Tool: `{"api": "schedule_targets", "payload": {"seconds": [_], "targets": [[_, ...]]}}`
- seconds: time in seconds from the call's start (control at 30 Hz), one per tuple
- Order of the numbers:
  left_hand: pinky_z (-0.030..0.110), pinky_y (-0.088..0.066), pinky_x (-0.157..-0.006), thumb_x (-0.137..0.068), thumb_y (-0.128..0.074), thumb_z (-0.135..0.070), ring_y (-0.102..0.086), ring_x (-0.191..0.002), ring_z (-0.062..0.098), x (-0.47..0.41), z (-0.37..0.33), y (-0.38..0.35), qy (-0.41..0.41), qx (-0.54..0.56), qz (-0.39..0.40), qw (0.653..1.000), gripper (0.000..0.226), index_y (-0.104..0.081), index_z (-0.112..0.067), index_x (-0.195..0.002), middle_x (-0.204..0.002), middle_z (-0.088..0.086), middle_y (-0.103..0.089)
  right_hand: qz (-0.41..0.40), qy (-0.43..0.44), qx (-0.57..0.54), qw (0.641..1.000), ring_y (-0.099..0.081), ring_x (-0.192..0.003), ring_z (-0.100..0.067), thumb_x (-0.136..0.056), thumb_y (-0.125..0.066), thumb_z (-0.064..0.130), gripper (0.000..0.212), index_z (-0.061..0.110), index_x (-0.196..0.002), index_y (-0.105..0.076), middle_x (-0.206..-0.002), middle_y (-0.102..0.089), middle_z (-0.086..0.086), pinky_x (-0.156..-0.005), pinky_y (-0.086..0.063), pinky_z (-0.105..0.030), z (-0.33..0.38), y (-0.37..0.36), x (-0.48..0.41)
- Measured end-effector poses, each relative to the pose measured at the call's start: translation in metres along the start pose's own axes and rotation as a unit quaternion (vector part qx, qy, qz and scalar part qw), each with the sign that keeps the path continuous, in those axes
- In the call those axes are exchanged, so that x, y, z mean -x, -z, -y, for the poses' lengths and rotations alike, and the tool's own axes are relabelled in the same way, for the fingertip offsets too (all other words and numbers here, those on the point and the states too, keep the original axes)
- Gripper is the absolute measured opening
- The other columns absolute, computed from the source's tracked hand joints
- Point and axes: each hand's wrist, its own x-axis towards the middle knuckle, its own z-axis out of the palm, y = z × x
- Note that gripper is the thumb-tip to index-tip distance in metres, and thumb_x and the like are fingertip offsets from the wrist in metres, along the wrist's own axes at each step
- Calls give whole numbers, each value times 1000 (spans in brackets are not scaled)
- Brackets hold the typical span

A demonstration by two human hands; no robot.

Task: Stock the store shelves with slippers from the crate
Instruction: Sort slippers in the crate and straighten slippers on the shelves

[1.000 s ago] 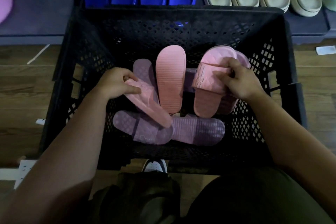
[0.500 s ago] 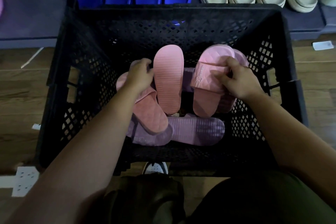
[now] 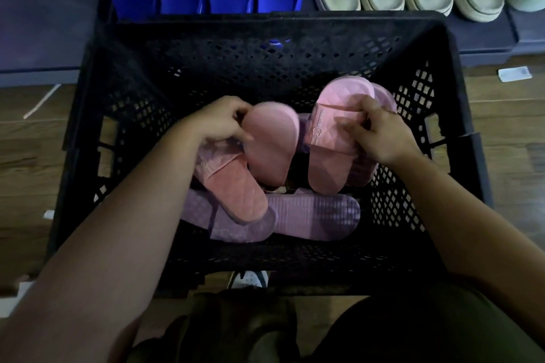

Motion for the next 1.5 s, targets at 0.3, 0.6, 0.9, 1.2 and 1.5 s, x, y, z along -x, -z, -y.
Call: {"api": "schedule_targets", "payload": {"seconds": [0.3, 0.6, 0.9, 1.2, 1.5], "targets": [[30, -39, -56, -68, -55, -14, -51, -57, 23, 25, 8, 6, 102, 60, -41, 992, 18, -66, -13, -54, -52, 4, -55, 2, -22, -2, 1000, -58, -105, -35, -89, -57, 49, 46, 25, -128, -49, -112, -64, -13, -76, -42, -35, 1, 1, 0], [37, -57, -82, -51, -80, -32, -65, -87, 18, 28, 12, -1, 110, -121, 129, 978, 62, -64, -27, -110, -94, -2, -67, -2, -21, -12, 1000, -59, -103, -35, -90, -58, 47, 46, 23, -127, -50, -108, -64, -13, -76, -42, -34, 4, 2, 4], [33, -29, -111, -81, -62, -7, -29, -136, 33, 42, 66, -22, 37, -247, 9, 968, 50, -62, -35, -122, -146, 10, -32, 3, -22, -7, 1000, -58, -103, -35, -89, -58, 49, 46, 24, -127, -50, -106, -64, -13, -78, -44, -36, 5, 4, 6], [29, -43, -84, -80, -59, -41, -55, -101, 31, 44, 57, -10, 101, -214, 28, 971, 6, -61, -38, -75, -112, 13, -59, -82, -15, -69, 994, -63, -89, -34, -87, -56, 57, 36, 30, -111, -50, -95, -64, -6, -78, -53, -45, 6, 20, 0], [20, -32, -98, -82, -64, -3, -35, -137, 25, 86, 13, 22, 20, -167, -89, 982, 29, -71, -9, -110, -133, 21, -51, -54, 16, -87, 995, -60, -92, -25, -88, -62, 49, 34, 24, -110, -57, -93, -61, 4, -83, -50, -40, 47, 54, 11]]}}
